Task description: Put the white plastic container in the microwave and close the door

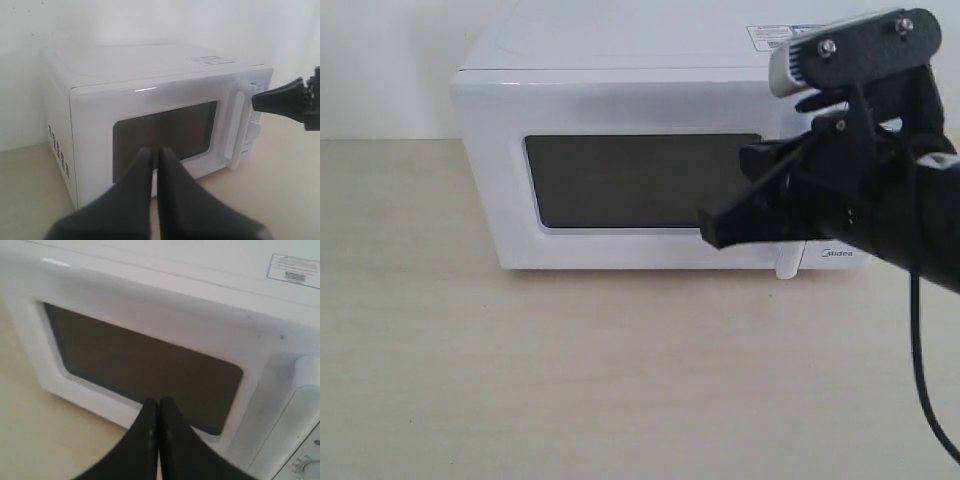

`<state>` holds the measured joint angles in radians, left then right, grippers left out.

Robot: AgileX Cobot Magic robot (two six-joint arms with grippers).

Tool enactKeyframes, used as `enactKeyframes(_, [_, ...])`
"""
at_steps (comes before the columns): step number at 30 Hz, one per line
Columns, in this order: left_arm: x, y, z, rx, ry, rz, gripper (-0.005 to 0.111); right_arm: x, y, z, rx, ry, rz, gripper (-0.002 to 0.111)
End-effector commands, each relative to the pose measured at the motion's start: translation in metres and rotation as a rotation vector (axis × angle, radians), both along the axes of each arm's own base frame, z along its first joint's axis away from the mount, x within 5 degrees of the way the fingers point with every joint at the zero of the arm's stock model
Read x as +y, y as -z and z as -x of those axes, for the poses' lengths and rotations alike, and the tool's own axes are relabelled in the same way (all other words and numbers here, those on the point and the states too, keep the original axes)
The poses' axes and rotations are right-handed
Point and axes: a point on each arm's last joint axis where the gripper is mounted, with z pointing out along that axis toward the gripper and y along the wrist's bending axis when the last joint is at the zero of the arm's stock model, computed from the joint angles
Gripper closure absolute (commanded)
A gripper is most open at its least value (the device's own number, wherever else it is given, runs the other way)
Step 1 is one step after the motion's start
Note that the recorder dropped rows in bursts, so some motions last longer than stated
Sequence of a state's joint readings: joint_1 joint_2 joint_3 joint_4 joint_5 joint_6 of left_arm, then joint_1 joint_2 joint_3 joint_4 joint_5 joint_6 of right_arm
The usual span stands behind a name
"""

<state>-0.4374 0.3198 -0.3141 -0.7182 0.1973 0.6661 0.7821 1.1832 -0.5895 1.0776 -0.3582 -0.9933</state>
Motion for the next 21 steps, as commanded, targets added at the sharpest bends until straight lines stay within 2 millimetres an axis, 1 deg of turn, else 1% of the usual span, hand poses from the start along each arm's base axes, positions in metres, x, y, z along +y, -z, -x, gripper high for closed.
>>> enactKeyframes(1, [0.001,0.002,0.000,-0.005,-0.006,0.001,0.102,-0.008,0.000,0.030,-0.041,-0.078,-0.004,0.109])
enactKeyframes(4, [0.001,0.002,0.000,-0.005,-0.006,0.001,0.102,-0.015,0.000,0.043,-0.039,-0.112,-0.026,0.109])
enactKeyframes(8, [0.001,0.002,0.000,-0.004,-0.006,0.003,0.102,-0.023,-0.008,0.050,-0.054,-0.110,-0.089,0.109])
enactKeyframes(14, [0.001,0.002,0.000,-0.004,-0.006,0.003,0.102,-0.028,-0.016,0.054,-0.082,-0.105,-0.126,0.109])
enactKeyframes(21, [0.001,0.002,0.000,-0.004,-0.006,0.003,0.102,-0.028,-0.016,0.054,-0.081,-0.104,-0.128,0.109])
